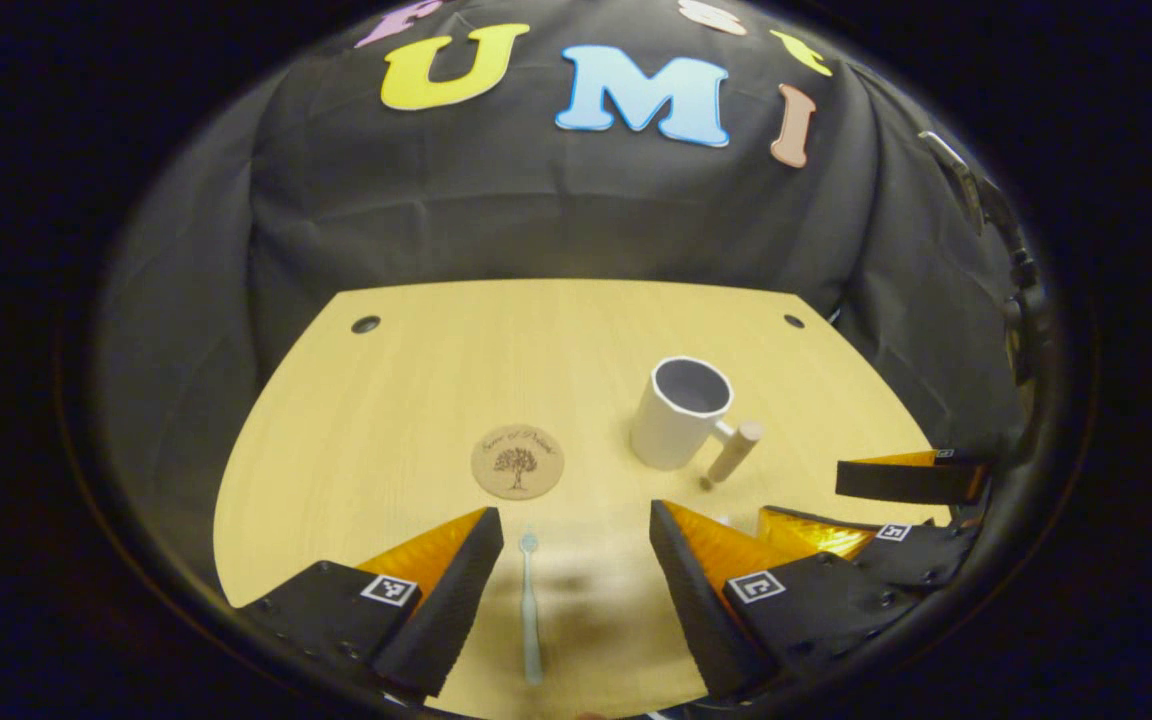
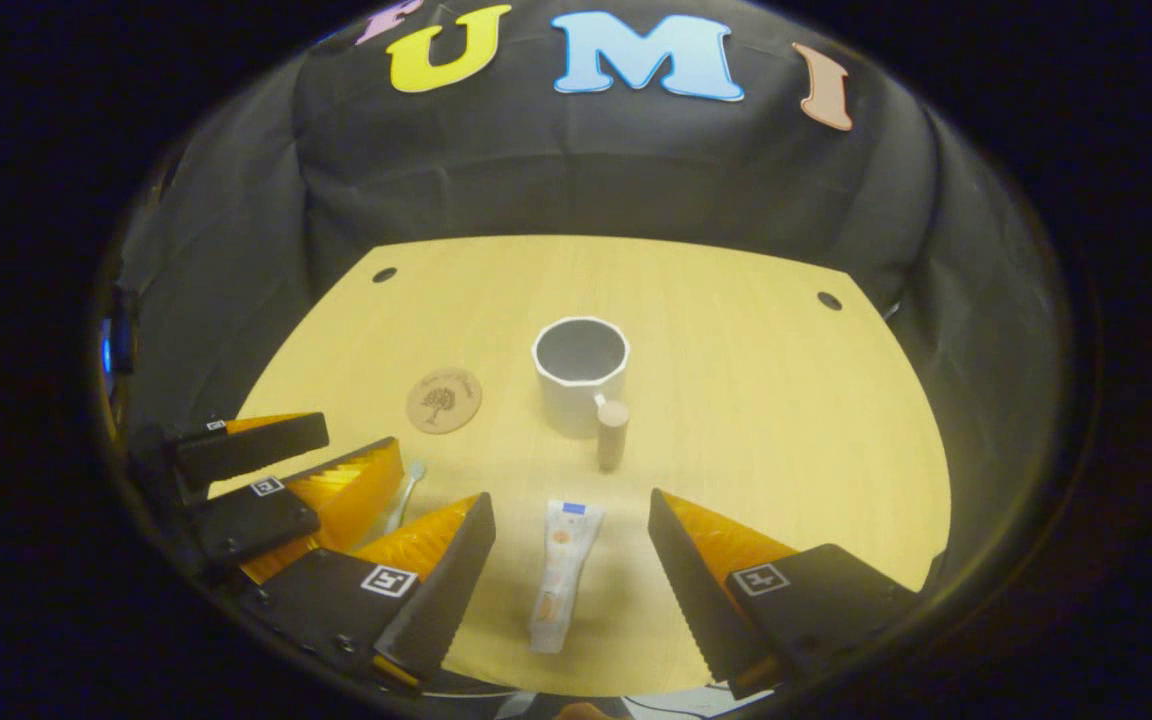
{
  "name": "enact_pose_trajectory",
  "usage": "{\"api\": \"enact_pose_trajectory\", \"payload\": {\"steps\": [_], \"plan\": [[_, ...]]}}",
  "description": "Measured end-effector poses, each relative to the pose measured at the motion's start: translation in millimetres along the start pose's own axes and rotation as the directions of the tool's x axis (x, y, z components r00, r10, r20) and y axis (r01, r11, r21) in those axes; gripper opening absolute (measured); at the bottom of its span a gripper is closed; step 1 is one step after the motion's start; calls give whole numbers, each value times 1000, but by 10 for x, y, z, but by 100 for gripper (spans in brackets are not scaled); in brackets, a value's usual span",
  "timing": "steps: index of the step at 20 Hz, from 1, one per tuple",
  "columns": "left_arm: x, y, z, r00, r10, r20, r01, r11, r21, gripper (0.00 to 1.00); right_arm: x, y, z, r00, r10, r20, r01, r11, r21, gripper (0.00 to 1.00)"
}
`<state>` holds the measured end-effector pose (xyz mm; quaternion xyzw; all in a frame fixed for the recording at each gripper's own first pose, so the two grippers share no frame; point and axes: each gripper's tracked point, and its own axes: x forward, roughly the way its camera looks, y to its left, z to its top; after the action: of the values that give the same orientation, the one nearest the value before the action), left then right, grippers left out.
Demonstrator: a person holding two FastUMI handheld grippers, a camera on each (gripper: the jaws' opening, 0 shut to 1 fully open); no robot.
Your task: Put the toothbrush and toothpaste on the desktop into the cup, then pick up the cup and place it on the coaster on the desktop.
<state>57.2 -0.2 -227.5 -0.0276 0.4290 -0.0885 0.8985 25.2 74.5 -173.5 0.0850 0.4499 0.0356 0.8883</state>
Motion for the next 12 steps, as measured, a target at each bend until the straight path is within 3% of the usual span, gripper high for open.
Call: {"api": "enact_pose_trajectory", "payload": {"steps": [1, 5, 8, 12], "plan": [[13, 26, -85, 999, 3, -54, -4, 1000, -21, 99, 38, 9, -47, 1000, 1, -29, -2, 1000, -6, 99], [177, 109, -490, 968, 12, -251, -34, 996, -81, 95, 167, 60, -212, 991, 8, -137, -11, 1000, -19, 99], [311, 170, -747, 939, 18, -343, -50, 995, -87, 100, 314, 89, -364, 980, 9, -199, -13, 1000, -17, 99], [417, 270, -998, 898, 18, -440, -73, 991, -108, 99, 461, 126, -557, 958, 24, -285, -25, 1000, 0, 99]]}}
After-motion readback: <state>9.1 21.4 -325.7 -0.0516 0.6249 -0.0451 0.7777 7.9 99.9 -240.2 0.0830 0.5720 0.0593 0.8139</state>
